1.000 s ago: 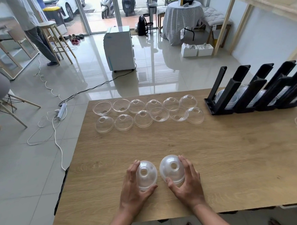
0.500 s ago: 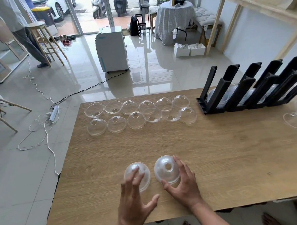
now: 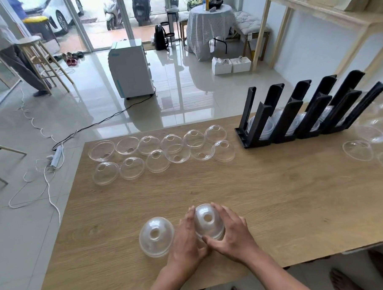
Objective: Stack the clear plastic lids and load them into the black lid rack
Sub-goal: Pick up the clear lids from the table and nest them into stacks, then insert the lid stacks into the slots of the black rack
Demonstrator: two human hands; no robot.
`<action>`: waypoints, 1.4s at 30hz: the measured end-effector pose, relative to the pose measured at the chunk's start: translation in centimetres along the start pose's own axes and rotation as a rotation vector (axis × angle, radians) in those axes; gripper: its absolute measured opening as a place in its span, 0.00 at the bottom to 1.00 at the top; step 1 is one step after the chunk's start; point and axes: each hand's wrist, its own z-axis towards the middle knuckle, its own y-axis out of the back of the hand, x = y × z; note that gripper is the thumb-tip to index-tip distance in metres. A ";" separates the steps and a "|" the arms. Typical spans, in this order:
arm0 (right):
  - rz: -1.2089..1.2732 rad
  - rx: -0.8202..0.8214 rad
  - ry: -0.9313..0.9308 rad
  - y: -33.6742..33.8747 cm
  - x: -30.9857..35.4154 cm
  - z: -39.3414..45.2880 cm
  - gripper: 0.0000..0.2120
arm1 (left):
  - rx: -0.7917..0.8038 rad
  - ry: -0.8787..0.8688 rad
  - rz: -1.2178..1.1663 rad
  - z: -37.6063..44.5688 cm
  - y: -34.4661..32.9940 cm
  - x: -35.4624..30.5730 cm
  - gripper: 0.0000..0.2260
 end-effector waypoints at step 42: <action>0.401 -0.081 -0.219 3.0 0.9 -1.1 0.46 | 0.139 -0.155 0.023 6.3 1.1 -0.2 0.52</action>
